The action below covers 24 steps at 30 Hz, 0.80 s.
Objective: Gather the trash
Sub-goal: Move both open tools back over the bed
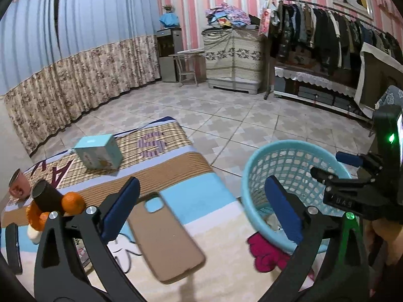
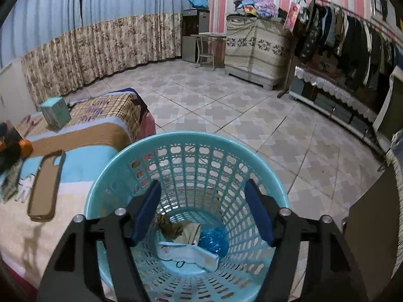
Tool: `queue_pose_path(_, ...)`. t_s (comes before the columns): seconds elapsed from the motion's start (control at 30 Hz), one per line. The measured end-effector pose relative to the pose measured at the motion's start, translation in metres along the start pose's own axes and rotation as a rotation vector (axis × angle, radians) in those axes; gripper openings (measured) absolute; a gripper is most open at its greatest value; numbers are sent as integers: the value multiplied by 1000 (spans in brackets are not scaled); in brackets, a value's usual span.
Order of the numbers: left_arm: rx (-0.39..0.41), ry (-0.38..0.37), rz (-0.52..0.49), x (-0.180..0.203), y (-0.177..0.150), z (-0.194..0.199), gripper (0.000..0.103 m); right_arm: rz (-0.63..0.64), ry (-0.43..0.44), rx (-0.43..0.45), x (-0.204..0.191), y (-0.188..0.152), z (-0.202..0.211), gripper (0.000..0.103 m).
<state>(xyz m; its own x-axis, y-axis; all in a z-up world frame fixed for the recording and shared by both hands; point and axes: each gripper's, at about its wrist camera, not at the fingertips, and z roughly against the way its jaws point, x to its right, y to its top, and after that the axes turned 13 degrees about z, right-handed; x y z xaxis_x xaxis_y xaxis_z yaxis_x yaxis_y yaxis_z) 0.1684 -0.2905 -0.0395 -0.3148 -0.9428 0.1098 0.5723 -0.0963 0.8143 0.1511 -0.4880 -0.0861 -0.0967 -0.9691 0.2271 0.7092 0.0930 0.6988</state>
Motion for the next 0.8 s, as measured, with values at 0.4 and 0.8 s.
queue_pose_path(0.4, 44, 30, 94, -50, 8, 26, 97, 44, -55, 27, -20, 8, 26, 91)
queue_pose_path(0.8, 88, 83, 148, -114, 13, 63, 98, 49, -20, 90, -60, 33, 59, 92)
